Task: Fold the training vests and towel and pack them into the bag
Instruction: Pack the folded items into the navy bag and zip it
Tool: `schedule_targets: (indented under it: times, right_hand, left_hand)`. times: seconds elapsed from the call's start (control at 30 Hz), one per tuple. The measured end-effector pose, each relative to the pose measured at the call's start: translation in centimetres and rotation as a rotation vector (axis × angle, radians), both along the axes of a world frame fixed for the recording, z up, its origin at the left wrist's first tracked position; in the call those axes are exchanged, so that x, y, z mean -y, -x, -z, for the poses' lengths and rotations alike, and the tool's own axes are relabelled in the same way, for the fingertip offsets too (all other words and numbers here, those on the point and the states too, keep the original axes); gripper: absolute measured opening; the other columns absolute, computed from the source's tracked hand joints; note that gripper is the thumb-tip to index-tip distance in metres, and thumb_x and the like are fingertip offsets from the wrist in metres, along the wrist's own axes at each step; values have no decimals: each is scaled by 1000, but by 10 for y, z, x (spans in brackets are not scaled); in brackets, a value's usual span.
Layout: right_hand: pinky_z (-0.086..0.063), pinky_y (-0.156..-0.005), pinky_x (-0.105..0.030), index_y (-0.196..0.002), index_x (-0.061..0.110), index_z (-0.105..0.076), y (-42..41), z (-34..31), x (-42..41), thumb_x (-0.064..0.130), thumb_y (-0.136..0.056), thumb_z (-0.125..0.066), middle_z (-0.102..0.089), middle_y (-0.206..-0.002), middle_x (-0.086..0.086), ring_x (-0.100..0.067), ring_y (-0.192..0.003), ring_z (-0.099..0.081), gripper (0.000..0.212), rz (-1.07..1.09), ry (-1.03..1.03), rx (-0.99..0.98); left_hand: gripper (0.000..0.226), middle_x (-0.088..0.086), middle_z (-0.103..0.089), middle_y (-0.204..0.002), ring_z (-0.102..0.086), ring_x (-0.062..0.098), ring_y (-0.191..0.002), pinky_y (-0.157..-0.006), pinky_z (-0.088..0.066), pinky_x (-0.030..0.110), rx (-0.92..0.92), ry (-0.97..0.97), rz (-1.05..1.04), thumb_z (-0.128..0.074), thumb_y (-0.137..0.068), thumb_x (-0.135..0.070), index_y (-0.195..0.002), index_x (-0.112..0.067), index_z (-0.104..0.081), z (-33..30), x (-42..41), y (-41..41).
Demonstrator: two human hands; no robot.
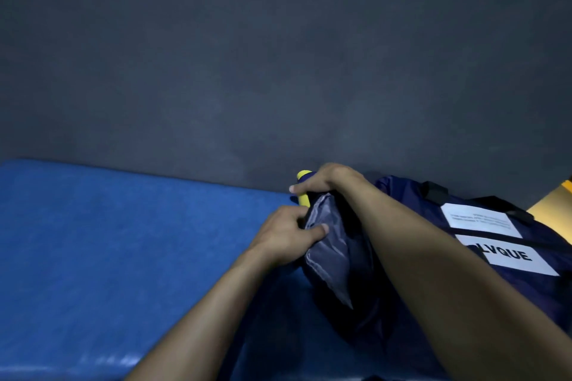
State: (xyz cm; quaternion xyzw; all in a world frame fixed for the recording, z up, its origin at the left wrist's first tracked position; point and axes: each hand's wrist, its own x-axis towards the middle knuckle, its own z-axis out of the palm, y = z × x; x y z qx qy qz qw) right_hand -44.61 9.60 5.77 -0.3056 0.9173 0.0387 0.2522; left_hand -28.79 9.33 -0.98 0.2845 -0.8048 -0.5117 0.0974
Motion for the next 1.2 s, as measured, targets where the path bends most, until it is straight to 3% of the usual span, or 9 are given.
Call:
schedule_targets:
  times: [0.1,0.23,0.37,0.57,0.67,0.77,1.0,1.1,1.2]
  right_hand:
    - [-49,-72,-31,-82,18,-59,-3,9,3,62,-72,-80,-66,-98,-2,-23,-87,-64,50,42,57,-34]
    - [-47,-68,-30,-96,17,-62,-5,-6,-3,65,-61,-83,-66,-102,-5,-25,-89,-65,63,62,281,-80]
    - [-47,-75,-30,-110,21,-58,-9,-47,-23,64,-68,-82,-64,-107,-4,-25,-97,-62,64,-28,584,-163]
    - [-47,-62,-25,-111,28,-57,-21,-112,-59,56,-72,-84,-65,-103,5,-15,-89,-64,54,-93,874,-150]
    - [-55,-51,-29,-103,27,-57,-33,-109,-68,53,-73,-84,-64,-98,4,-15,-82,-68,48,-163,706,-79]
    - [-61,-58,-38,-104,25,-57,-36,-75,-70,56,-71,-85,-65,-101,0,-23,-90,-70,53,-230,479,-77]
    - [-50,-82,-31,-120,20,-67,-37,-37,-65,78,-76,-67,-67,-114,-2,-22,-94,-64,73,-330,-146,-101]
    - [-49,-91,-35,-130,15,-65,-35,-32,-63,88,-74,-59,-65,-129,-2,-27,-108,-62,92,-323,-282,-161]
    - [-52,-93,-35,-126,15,-67,-35,-39,-62,86,-66,-69,-66,-123,1,-27,-102,-63,93,-337,-369,-152]
  left_hand:
    - [34,6,-75,-94,-68,23,-90,-88,-55,47,11,-12,5,-65,-91,-46,-91,-12,-71,-1,3,-6]
    - [46,10,-73,-82,-66,22,-71,-78,-55,45,-5,-32,13,-61,-78,-54,-83,-9,-68,-6,8,-15]
    - [31,10,-69,-58,-63,25,-55,-69,-60,48,8,-163,41,-62,-81,-39,-60,-16,-65,-3,3,-20]
    - [26,12,-65,-51,-65,25,-46,-48,-57,32,47,-335,-68,-54,-99,-20,-82,-2,-60,0,3,-32]
    - [32,10,-65,-50,-65,23,-45,-46,-56,31,4,-396,-82,-52,-103,-24,-85,0,-59,-1,2,-36]
    - [37,12,-66,-54,-67,21,-47,-46,-56,30,-81,-427,-63,-50,-107,-31,-87,-2,-58,-7,-5,-36]
    - [37,20,-70,-67,-68,23,-50,-49,-59,31,-174,-468,-90,-47,-108,-36,-89,-7,-58,-14,-12,-27]
    - [39,14,-70,-62,-66,23,-48,-50,-58,30,-188,-464,-105,-47,-108,-36,-84,-7,-59,-16,-12,-21]
    - [36,11,-69,-61,-66,21,-50,-47,-57,29,-215,-475,-126,-49,-108,-33,-85,-6,-59,-17,-13,-13]
